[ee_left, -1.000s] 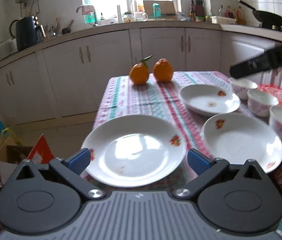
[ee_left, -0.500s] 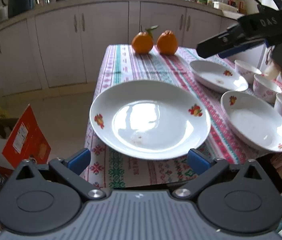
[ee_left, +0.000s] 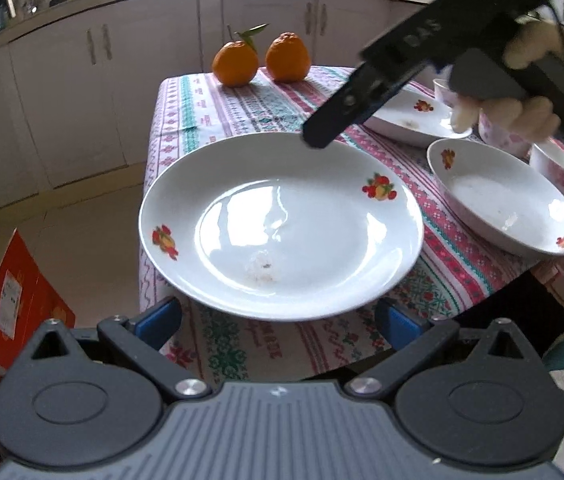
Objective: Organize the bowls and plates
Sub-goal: 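Reach the right gripper to a white flower plate and grasp its rim, then lift the white plate off the table with the right gripper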
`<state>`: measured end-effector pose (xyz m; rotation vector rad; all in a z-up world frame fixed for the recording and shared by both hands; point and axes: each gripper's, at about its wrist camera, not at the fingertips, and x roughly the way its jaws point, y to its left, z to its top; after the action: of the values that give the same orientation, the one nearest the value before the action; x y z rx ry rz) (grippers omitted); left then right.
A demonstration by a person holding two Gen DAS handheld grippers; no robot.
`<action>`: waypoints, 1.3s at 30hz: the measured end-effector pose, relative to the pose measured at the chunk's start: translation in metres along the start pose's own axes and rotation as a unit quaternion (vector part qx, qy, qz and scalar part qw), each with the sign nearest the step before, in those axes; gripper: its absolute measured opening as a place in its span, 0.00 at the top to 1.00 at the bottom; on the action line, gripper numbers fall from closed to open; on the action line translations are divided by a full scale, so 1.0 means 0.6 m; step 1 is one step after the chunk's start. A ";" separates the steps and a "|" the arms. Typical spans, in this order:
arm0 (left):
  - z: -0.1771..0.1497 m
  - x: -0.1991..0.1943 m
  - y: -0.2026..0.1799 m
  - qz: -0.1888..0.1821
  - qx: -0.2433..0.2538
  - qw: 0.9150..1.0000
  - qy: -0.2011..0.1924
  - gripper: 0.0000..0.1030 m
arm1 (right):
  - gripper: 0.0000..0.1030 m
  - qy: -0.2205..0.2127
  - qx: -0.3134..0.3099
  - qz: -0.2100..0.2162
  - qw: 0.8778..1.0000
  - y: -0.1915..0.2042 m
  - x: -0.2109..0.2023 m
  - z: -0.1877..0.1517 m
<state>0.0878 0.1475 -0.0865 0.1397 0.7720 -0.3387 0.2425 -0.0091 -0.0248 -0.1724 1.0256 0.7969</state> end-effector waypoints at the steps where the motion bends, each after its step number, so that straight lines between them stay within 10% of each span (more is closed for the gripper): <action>1: 0.000 0.001 0.001 -0.001 0.002 1.000 0.000 0.01 | 0.03 0.007 0.000 0.002 1.000 -0.003 0.007 0.005; 19: 0.007 0.016 0.008 -0.013 0.019 1.000 -0.003 0.01 | 0.35 0.064 0.008 0.083 0.994 -0.048 0.084 0.057; 39: 0.024 0.030 0.011 -0.008 0.033 0.999 0.018 0.02 | 0.36 0.065 0.025 0.123 0.990 -0.061 0.081 0.067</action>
<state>0.1115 0.1461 -0.0891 0.2024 0.7986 -0.3770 0.3083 0.0090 -0.0515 -0.0557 1.2043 0.9921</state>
